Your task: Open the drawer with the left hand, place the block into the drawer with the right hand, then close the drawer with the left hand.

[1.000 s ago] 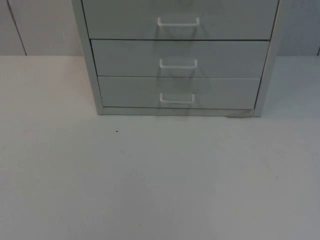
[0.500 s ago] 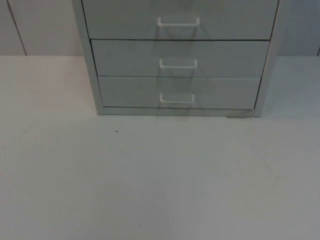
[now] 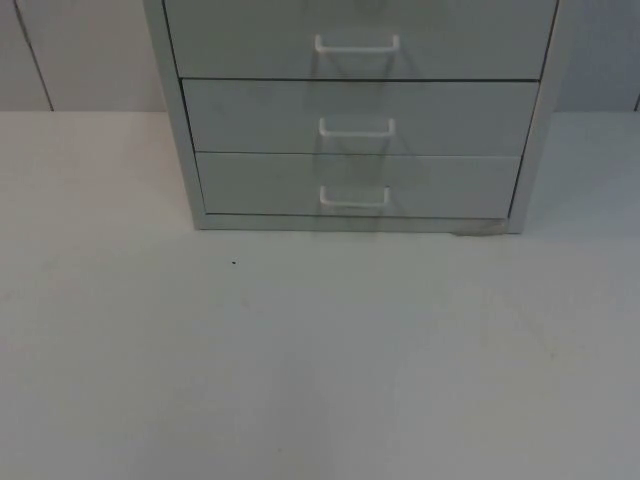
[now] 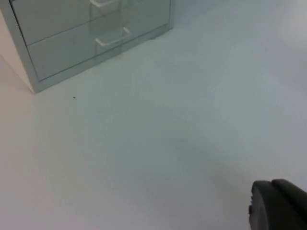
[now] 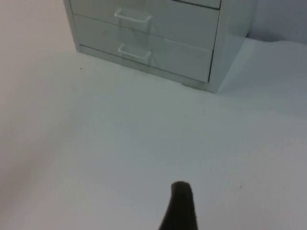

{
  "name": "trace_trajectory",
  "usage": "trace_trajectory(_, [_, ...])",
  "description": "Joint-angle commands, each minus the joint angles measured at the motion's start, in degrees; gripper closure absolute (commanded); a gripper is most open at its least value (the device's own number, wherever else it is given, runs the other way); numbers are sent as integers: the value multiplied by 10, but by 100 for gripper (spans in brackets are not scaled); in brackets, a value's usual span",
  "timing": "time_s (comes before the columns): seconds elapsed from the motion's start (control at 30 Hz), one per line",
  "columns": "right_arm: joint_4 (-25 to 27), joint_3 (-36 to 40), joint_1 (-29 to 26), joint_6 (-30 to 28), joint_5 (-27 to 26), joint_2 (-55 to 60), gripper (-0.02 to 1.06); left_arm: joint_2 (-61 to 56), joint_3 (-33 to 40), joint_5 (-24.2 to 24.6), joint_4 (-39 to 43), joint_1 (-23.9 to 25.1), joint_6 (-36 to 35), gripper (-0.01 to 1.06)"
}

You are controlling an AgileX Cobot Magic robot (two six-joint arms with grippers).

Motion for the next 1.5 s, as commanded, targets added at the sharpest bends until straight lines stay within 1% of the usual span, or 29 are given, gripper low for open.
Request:
trace_trajectory(0.0, [10, 5, 2, -5, 9, -2, 42, -2, 3, -6, -7, -1, 12, 105])
trace_trajectory(0.37, [10, 6, 2, -5, 11, -2, 42, -2, 3, -7, -7, -1, 12, 105])
trace_trajectory(0.43, [2, 6, 2, 8, 11, -2, 42, -2, 3, -7, -5, -1, 9, 105])
trace_trajectory(0.5, [-19, 6, 2, 36, 11, -2, 42, -2, 3, -7, -2, -1, -2, 105])
trace_trajectory(0.57, [-28, 7, 2, 47, 11, -2, 42, -2, 3, -7, -1, -1, -7, 105])
trace_trajectory(0.8, [-29, 7, 2, 51, 11, -2, 42, -2, 3, -7, -4, -1, -8, 105])
trace_trajectory(0.83, [-29, 7, 2, 51, 11, -2, 41, -2, 3, -7, -4, -1, -8, 105])
trace_trajectory(0.9, [-29, 7, 2, 47, 11, -2, 33, -2, 3, -7, -4, -1, -8, 103])
trace_trajectory(0.93, [-29, 7, 2, 47, 11, -2, 33, -2, 3, -7, -4, -1, -8, 103])
trace_trajectory(0.97, [-29, 7, 2, 47, 11, -2, 25, -2, 3, -7, -4, -1, -8, 97])
trace_trajectory(1.0, [-29, 7, 2, 47, 11, -2, 16, -2, 3, -7, -4, -1, -8, 89])
trace_trajectory(1.07, [-29, 7, 2, 47, 11, -2, 0, -2, 3, -7, -4, -1, -8, 65])
trace_trajectory(1.1, [-29, 7, 2, 47, 11, -2, -1, -2, 3, -7, -4, -1, -8, 48])
trace_trajectory(1.13, [-29, 7, 2, 47, 11, -2, -1, -2, 3, -7, -4, -1, -8, 48])
trace_trajectory(1.17, [-29, 7, 2, 47, 11, -2, -1, -2, 3, -7, -4, -1, -10, 30])
trace_trajectory(1.23, [-29, 7, 2, 47, 11, -2, -1, -2, 3, -7, -4, -1, -10, 3])
trace_trajectory(1.27, [-29, 7, 2, 47, 11, -2, -1, -2, 3, -7, -4, -1, -10, 0])
trace_trajectory(1.47, [-29, 7, 2, 47, 11, -2, -1, -2, 3, -7, -7, -1, -2, 0])
